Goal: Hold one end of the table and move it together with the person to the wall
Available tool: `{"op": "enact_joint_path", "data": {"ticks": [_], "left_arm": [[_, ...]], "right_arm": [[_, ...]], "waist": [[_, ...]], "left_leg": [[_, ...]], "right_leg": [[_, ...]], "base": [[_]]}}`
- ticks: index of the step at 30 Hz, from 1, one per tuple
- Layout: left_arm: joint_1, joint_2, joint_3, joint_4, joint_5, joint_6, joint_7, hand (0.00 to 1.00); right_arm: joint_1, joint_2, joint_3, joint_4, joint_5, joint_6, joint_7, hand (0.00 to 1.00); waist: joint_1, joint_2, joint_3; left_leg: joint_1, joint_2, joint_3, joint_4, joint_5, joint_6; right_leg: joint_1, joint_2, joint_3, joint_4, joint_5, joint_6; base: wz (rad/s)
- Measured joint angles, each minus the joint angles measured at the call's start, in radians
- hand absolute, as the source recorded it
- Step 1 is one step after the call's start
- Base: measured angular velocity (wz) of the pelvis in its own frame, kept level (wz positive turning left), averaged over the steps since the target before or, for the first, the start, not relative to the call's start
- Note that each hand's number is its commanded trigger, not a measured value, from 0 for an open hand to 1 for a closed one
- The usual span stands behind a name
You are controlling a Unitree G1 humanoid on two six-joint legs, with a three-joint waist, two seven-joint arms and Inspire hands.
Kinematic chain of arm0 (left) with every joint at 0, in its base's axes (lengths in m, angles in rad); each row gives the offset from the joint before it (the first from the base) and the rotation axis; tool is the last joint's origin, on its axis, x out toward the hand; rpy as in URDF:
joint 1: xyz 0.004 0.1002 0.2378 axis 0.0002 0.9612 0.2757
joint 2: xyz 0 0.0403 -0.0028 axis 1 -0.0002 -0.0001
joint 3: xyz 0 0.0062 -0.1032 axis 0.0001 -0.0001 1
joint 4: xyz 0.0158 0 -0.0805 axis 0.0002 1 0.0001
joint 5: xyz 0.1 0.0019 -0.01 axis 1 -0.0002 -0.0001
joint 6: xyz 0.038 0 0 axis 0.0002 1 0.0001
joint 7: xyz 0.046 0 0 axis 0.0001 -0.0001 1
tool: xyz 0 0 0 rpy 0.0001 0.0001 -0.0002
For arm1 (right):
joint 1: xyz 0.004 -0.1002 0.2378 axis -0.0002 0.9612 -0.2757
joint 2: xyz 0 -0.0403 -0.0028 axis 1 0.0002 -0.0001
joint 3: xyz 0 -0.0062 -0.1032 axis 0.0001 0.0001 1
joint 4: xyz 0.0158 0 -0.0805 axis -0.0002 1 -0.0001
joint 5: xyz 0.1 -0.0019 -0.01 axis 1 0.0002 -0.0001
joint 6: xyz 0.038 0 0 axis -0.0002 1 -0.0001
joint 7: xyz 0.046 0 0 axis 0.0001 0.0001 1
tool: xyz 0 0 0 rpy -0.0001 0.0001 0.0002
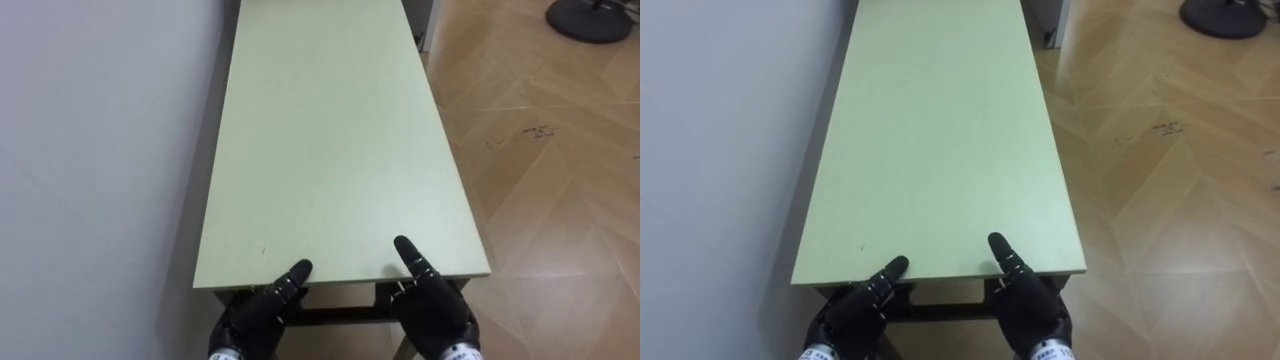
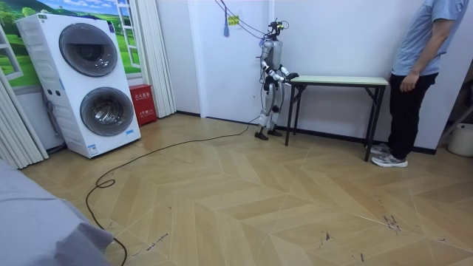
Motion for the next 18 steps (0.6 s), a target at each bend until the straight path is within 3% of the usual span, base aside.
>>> {"op": "enact_joint_path", "data": {"ticks": [9,14,18], "left_arm": [[0.005,0.0,0.02,0.008,0.028,-0.003,-0.023,0.0],[-0.005,0.0,0.039,0.081,0.068,-0.023,-0.074,0.0],[-0.006,0.033,0.053,0.149,0.193,-0.019,-0.084,0.0]], "right_arm": [[-0.006,-0.019,-0.011,0.07,-0.193,0.002,0.038,0.0],[-0.008,-0.033,-0.018,0.157,-0.29,0.003,0.05,0.0],[-0.013,-0.044,-0.034,0.235,-0.422,0.005,0.046,0.0]], "waist": [[0.008,-0.006,-0.0029],[0.008,-0.016,-0.0111],[0.001,-0.02,-0.0119]], "left_leg": [[-0.003,0.004,0.019,-0.001,0.0,0.0],[0.0,0.005,0.017,-0.001,-0.001,0.0],[0.0,0.006,0.013,-0.001,-0.001,0.0]], "right_leg": [[-0.001,0.001,0.016,0.001,0.0,0.0],[0.003,0.003,0.018,0.0,0.0,0.0],[-0.002,0.003,0.018,0.0,0.0,0.0]], "base": [[-0.03],[0.0],[-0.05]]}}
